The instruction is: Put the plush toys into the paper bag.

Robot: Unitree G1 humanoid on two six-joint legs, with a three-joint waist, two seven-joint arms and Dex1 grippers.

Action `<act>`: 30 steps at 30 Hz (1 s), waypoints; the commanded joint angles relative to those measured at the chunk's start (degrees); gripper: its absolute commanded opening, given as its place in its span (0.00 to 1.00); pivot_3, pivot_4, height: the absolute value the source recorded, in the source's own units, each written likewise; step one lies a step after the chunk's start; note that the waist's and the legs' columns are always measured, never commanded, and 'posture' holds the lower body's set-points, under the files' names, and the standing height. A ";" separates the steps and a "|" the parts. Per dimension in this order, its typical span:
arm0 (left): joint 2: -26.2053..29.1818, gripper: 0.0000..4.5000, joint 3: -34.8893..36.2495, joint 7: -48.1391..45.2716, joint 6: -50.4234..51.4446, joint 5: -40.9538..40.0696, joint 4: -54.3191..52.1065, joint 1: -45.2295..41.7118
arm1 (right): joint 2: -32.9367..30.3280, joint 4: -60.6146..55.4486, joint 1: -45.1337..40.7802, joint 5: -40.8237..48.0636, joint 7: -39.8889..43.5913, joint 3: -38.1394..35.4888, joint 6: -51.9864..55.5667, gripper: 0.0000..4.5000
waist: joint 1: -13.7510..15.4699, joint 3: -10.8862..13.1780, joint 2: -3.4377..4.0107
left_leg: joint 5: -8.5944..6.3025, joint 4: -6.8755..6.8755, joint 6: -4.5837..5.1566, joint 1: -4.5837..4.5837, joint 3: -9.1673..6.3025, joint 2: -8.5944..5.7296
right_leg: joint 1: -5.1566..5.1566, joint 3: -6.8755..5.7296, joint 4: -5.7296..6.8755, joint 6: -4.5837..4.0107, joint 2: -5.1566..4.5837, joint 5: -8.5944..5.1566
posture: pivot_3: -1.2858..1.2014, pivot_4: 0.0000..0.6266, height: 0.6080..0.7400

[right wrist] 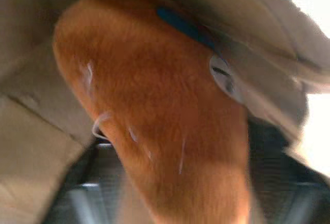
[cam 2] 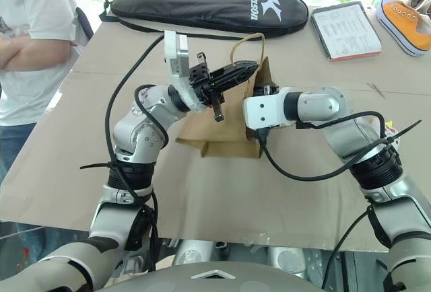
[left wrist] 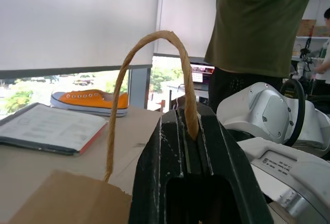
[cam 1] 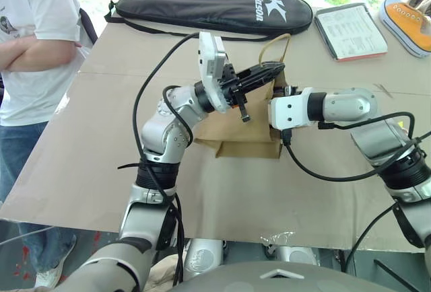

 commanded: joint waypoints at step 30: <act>0.39 0.00 1.61 -3.82 -4.03 -1.15 -0.36 -0.18 | -5.08 -15.49 36.66 8.63 -22.37 -44.21 59.59 0.37 | -0.93 -0.06 0.07 | -0.01 -0.03 0.02 0.09 0.11 -0.03 | 0.01 0.20 0.03 0.00 0.08 0.00 | 0.52 0.24 1.00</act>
